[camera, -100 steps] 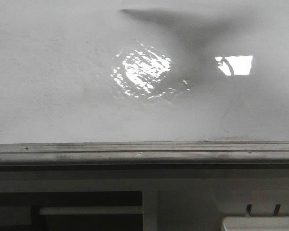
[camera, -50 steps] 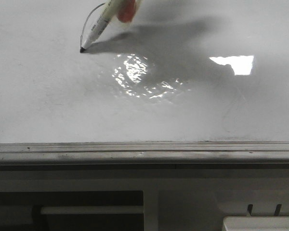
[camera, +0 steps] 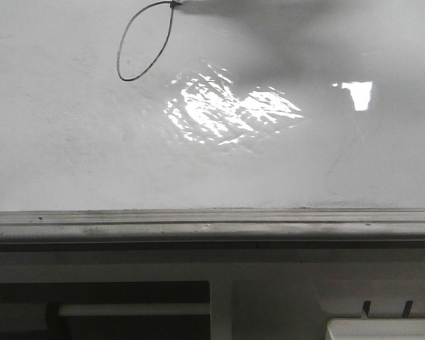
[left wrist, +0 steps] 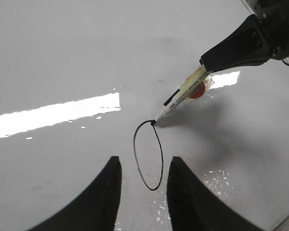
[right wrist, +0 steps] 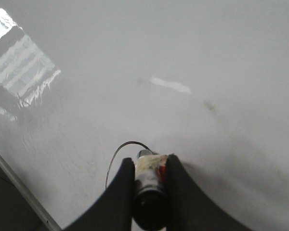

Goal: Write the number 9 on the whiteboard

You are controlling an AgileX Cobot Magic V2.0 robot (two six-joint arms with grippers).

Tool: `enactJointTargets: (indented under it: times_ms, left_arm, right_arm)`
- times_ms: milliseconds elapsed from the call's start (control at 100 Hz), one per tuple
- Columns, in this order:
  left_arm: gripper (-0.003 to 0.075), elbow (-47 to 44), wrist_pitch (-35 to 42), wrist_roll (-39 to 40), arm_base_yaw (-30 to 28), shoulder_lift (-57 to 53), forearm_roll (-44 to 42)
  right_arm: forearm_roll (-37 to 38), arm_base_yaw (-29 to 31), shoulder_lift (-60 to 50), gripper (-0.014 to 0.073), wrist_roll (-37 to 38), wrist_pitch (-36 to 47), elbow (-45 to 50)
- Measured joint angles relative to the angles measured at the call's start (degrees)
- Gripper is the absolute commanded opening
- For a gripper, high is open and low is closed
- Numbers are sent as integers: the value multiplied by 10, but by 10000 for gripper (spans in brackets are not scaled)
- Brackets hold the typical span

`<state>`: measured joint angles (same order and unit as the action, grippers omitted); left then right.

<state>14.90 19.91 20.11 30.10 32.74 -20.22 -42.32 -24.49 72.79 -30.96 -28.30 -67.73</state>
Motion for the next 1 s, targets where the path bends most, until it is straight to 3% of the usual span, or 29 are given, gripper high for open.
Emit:
enactJointTargets:
  times_ms: [300,490,750,1000]
  left_arm:
    - [222,0,-2,0,0,0,-5]
    - [233,0,10,8,0,37,-96]
    - [234,0,139,74,0,150,-218]
    - [234,0,215,88,0,226,-257]
  right_arm:
    - [-28,-21,-7,-68,23,-64,139]
    - [-25,-43,-31,-68,24,-38,142]
    - [-31,-112,-61,-68,24,-28,137]
    - [-38,-152,-61,-68,24,-13,137]
